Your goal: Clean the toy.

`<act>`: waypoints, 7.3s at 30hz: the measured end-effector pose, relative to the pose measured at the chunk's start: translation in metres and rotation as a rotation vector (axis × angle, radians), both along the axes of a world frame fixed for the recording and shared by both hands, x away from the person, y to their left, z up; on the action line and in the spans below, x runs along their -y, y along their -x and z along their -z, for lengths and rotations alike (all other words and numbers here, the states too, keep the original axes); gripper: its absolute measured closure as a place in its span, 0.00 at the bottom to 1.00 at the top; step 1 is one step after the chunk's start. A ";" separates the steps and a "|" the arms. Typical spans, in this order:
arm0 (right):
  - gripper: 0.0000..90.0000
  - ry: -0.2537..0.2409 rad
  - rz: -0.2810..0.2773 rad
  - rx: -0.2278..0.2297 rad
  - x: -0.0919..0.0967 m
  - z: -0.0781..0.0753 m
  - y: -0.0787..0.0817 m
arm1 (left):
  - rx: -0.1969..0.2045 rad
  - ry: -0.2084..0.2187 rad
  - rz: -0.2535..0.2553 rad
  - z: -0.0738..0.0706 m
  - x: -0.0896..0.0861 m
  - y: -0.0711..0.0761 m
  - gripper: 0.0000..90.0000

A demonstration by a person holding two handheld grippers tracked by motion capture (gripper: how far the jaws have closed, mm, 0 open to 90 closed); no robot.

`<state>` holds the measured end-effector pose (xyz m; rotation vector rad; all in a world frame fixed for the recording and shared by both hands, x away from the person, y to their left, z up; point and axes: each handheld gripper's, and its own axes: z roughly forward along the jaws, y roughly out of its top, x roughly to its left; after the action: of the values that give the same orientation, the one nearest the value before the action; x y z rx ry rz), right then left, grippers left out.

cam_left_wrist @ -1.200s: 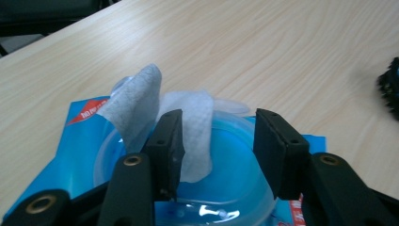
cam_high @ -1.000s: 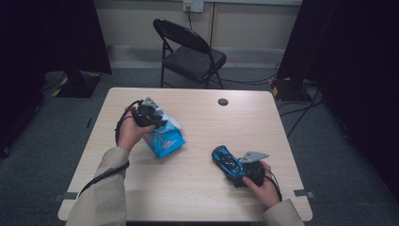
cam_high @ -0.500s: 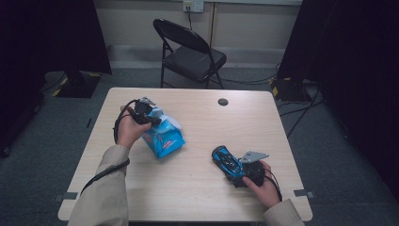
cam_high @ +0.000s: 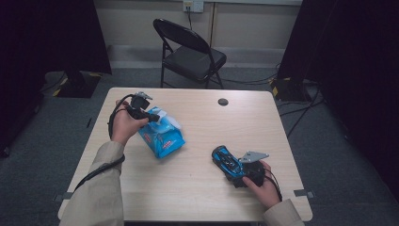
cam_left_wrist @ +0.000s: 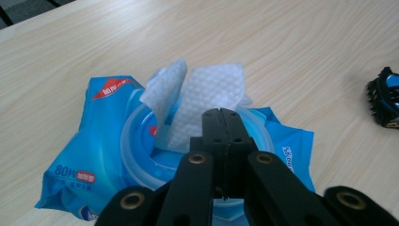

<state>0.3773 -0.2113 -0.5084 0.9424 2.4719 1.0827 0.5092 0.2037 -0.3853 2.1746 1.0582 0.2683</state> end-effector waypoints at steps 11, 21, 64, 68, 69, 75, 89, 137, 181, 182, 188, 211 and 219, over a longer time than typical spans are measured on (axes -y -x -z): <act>0.15 -0.001 0.001 -0.002 0.000 0.000 0.000 | 0.010 0.003 0.003 -0.027 0.003 0.001 1.00; 0.15 -0.001 0.001 -0.002 0.000 0.000 0.001 | 0.026 0.007 -0.009 -0.050 0.002 0.002 1.00; 0.15 -0.001 0.002 -0.002 0.000 0.000 0.001 | 0.069 0.104 -0.011 -0.140 0.000 0.018 1.00; 0.15 -0.001 0.002 -0.002 0.000 0.000 0.001 | 0.092 0.140 -0.009 -0.155 -0.002 0.020 1.00; 0.15 -0.001 0.002 -0.002 0.000 0.000 0.001 | 0.093 0.146 -0.004 -0.158 -0.002 0.021 1.00; 0.15 -0.001 0.002 -0.002 0.000 0.000 0.001 | 0.096 0.174 0.017 -0.168 0.003 0.029 1.00; 0.15 -0.001 0.002 -0.002 0.000 0.000 0.001 | 0.098 0.187 0.116 -0.168 0.029 0.049 1.00; 0.15 0.000 0.001 -0.002 0.000 0.000 0.001 | -0.170 0.144 0.228 0.039 0.048 0.113 1.00; 0.15 -0.001 0.003 -0.003 0.000 0.000 0.001 | 0.046 -0.003 0.253 0.109 0.040 0.128 0.67; 0.15 -0.001 0.003 -0.003 0.000 0.000 0.001 | 0.043 -0.002 0.252 0.109 0.040 0.128 0.67; 0.15 -0.001 0.003 -0.003 0.000 0.000 0.001 | 0.022 0.032 0.257 0.109 0.041 0.131 0.84; 0.16 -0.001 -0.025 -0.004 0.004 0.000 0.006 | 0.015 0.050 0.238 0.109 0.042 0.134 0.93; 0.16 -0.005 -0.022 -0.007 0.013 0.000 0.014 | 0.019 0.052 0.239 0.110 0.041 0.135 0.93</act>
<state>0.3629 -0.2238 -0.5079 0.9245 2.4922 1.0941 0.3744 0.1627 -0.4950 2.2212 0.7763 0.1496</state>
